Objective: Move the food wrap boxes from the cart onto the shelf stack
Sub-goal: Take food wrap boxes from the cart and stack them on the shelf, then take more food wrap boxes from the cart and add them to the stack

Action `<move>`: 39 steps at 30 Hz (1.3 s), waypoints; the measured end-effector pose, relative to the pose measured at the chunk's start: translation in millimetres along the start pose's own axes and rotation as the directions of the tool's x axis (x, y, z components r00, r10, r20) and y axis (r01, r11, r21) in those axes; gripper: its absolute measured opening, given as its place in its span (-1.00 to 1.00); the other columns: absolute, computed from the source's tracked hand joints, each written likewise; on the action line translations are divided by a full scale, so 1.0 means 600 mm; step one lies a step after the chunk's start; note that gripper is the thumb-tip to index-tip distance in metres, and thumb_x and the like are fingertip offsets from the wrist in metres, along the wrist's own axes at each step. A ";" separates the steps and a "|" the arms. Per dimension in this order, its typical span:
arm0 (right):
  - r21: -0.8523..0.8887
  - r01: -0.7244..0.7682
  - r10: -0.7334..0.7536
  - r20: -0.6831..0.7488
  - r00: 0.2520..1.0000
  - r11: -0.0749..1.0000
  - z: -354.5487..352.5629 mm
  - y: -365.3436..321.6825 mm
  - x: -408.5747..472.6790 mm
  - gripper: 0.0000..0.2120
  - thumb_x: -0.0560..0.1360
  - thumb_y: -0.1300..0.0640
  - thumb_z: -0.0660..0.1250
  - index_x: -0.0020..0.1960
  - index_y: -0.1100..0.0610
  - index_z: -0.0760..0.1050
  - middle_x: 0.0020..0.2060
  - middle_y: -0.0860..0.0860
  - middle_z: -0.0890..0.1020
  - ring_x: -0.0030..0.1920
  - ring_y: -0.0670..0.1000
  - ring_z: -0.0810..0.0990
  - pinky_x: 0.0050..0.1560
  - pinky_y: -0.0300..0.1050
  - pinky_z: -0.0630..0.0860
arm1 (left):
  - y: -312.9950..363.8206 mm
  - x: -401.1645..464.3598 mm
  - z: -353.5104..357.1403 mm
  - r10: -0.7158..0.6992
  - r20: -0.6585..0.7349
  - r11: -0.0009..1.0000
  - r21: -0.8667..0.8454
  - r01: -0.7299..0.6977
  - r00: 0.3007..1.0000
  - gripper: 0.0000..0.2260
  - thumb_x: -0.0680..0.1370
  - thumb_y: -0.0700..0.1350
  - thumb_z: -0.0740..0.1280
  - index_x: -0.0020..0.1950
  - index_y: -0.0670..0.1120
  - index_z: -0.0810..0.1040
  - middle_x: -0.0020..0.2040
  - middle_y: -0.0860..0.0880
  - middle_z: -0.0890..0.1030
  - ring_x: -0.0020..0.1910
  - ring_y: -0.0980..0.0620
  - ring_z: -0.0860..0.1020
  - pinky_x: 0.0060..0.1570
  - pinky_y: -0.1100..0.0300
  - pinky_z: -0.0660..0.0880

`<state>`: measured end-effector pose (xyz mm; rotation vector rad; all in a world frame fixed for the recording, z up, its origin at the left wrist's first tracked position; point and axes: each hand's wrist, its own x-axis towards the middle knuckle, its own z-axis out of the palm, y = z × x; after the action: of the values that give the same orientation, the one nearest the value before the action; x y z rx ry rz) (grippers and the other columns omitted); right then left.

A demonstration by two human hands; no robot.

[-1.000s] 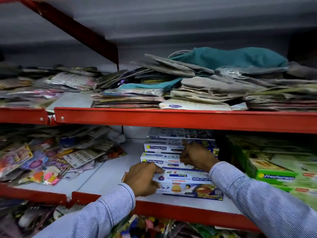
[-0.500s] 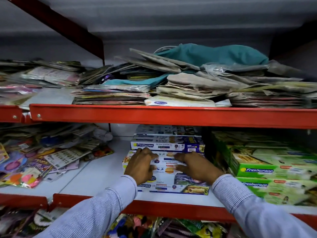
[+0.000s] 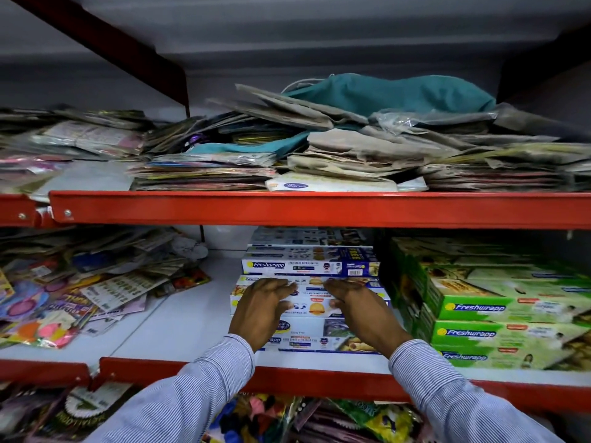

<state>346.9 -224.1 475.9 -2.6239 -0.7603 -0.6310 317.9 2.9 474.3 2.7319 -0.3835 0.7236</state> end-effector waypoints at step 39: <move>-0.098 -0.159 0.185 0.616 0.766 0.982 0.396 -0.146 -0.718 -0.37 0.52 0.06 0.08 0.59 -0.03 0.09 0.62 0.15 0.04 0.60 0.27 -0.13 0.56 0.33 -0.10 | 0.032 -0.807 0.310 -0.262 0.664 0.965 0.159 0.210 0.700 -0.35 0.61 0.31 -0.07 0.60 -0.02 0.17 0.61 -0.30 0.15 0.55 -0.48 0.09 0.42 -0.51 -0.02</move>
<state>46.5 -232.4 76.8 -2.9086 -0.6540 0.3183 -12.9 8.8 74.8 2.9481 -0.1344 -0.3842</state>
